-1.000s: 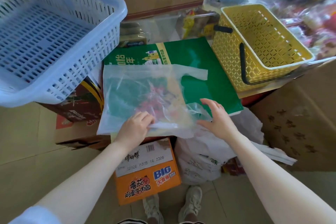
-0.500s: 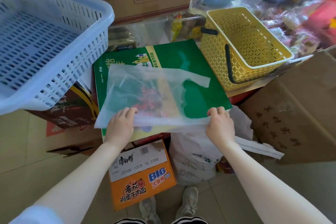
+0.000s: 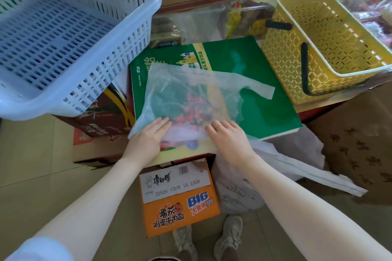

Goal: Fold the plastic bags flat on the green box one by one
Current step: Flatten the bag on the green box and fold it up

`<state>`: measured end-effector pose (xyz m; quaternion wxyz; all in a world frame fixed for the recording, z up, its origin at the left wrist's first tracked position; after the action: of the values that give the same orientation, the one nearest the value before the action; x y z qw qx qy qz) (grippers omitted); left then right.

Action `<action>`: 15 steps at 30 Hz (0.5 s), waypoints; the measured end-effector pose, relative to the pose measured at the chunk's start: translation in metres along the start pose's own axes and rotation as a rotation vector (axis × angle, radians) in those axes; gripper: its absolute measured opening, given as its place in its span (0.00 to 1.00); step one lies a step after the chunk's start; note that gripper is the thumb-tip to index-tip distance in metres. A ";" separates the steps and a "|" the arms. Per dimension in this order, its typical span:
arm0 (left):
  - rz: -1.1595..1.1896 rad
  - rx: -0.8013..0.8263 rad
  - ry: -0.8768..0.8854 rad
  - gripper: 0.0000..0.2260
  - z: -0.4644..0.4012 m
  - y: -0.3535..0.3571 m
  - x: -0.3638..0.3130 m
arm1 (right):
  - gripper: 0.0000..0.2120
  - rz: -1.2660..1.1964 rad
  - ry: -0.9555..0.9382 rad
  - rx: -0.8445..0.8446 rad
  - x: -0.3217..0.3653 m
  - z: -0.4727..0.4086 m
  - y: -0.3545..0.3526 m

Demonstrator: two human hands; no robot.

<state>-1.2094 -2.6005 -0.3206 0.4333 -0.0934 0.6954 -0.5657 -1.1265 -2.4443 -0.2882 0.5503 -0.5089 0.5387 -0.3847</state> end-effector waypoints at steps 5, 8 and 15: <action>0.049 0.008 0.046 0.35 -0.002 0.003 0.001 | 0.07 0.008 0.136 -0.031 -0.055 -0.011 -0.013; 0.035 -0.020 0.070 0.38 -0.001 0.011 0.001 | 0.21 0.083 0.146 -0.023 -0.063 0.002 -0.005; -0.058 -0.026 -0.050 0.31 0.000 0.008 -0.016 | 0.32 -0.095 0.287 0.388 -0.060 0.035 0.046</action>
<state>-1.1969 -2.5873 -0.3193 0.4327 -0.1333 0.6885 -0.5664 -1.1055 -2.3726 -0.3246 0.5367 -0.3585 0.5030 -0.5748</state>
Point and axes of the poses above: each hand's wrist, its own z-axis away from the middle knuckle, its own y-axis out of the palm, x = y × z, the point moved 7 cm from there along -z, towards the middle knuckle, and after that the axes turned 6 degrees about z, right-handed, at the moved point
